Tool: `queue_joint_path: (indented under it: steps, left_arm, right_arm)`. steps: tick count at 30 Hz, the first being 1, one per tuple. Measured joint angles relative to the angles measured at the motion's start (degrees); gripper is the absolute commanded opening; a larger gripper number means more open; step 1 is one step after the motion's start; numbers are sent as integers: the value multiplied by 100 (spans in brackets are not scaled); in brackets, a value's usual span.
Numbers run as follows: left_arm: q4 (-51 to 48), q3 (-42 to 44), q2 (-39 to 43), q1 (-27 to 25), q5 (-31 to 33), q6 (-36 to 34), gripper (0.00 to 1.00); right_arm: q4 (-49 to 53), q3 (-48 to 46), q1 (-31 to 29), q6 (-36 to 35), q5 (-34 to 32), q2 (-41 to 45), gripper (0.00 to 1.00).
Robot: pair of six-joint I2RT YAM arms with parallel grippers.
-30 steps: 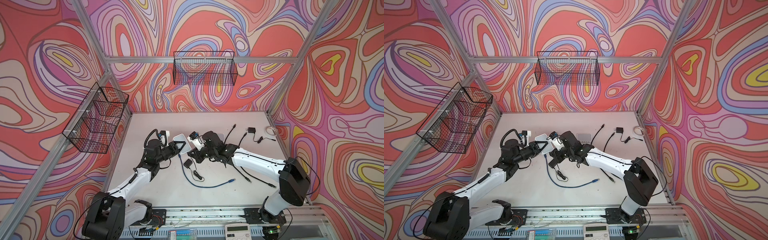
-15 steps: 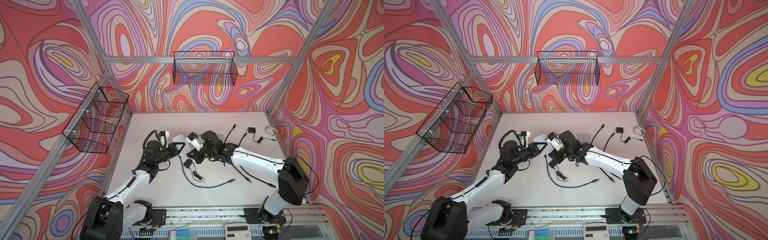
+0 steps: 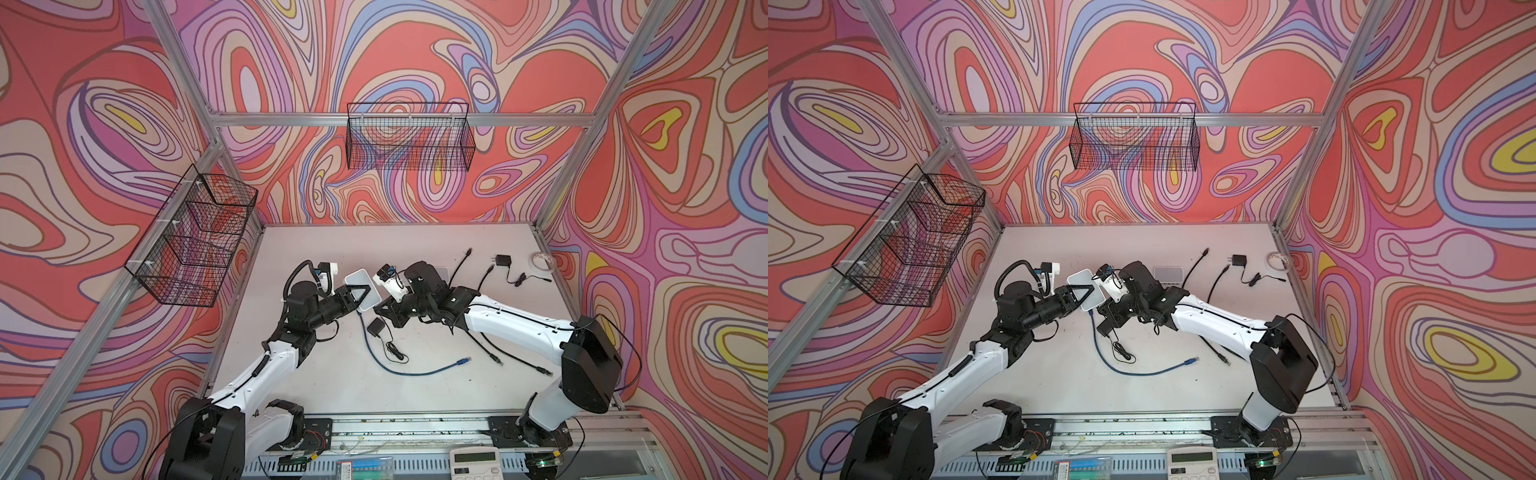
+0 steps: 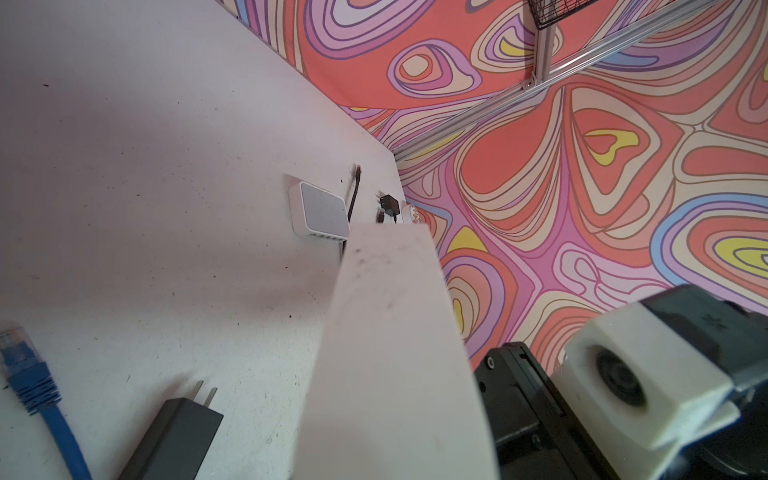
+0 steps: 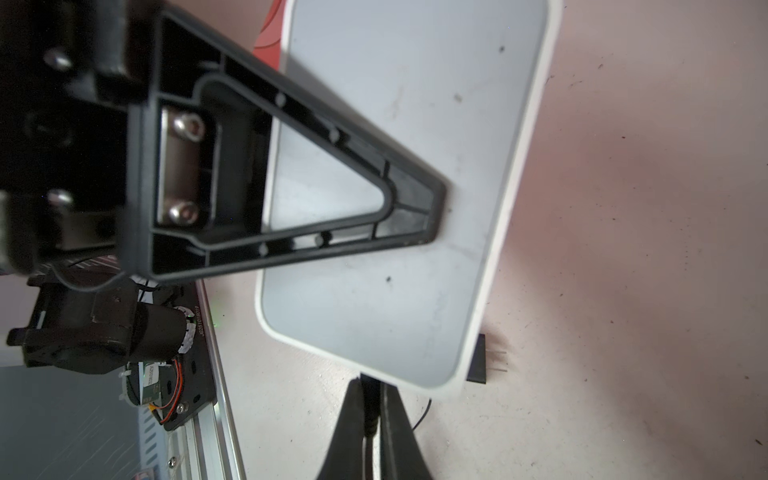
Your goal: Insert the plug into the switch port
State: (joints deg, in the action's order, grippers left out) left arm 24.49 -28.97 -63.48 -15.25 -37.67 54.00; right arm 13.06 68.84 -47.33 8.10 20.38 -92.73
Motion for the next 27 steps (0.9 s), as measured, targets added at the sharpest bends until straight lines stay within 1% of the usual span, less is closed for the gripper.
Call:
queue_joint_path:
  steps: [8, 13, 19, 27]
  left_arm:
    - [133, 107, -2, 31, 0, 28, 0]
    - [284, 190, 7, 33, 0, 66, 0]
    - [201, 225, 122, 33, 0, -42, 0]
    - [297, 254, 72, 33, -39, -37, 0]
  right_arm:
    - [-319, -177, 0, 168, 39, 7, 0]
    - [-341, -179, 0, 280, 52, 7, 0]
    - [-315, -175, -2, 319, 142, 7, 0]
    - [-313, -166, -2, 378, 140, 0, 0]
